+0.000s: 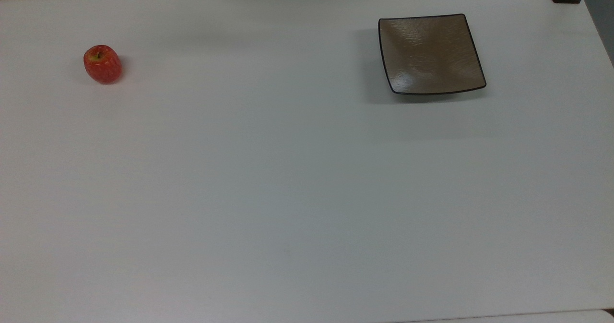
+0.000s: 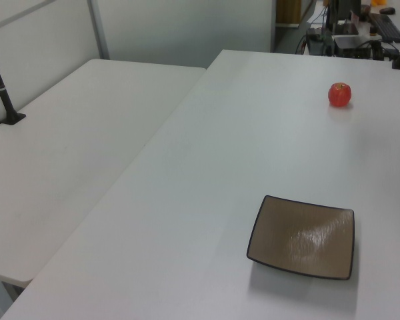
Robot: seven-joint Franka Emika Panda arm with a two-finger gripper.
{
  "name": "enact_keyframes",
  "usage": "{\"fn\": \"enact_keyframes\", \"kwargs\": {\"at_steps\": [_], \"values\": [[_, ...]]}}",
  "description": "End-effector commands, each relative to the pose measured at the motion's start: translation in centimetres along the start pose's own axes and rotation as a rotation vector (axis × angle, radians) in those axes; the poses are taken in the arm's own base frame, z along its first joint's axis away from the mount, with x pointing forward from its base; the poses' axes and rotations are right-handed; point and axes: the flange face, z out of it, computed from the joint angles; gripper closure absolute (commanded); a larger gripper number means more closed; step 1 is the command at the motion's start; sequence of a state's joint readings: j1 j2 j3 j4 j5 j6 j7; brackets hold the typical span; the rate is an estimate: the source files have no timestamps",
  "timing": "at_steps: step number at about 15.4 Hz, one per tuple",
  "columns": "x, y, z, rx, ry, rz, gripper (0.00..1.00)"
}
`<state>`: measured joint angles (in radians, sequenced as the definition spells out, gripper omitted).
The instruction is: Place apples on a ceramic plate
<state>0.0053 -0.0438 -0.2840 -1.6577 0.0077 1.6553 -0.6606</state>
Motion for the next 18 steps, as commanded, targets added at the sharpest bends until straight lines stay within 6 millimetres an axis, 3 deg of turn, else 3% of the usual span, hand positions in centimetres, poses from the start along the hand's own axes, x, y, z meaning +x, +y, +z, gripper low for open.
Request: {"fn": "enact_keyframes", "kwargs": {"at_steps": [1,8,18], "values": [[-2.8,3.9,2.3,-0.050,0.022,-0.029,0.00],[-5.5,8.1,11.3,-0.096,0.021,0.033,0.00],[-5.2,11.5,21.8,-0.179,-0.112,0.008,0.00]]}}
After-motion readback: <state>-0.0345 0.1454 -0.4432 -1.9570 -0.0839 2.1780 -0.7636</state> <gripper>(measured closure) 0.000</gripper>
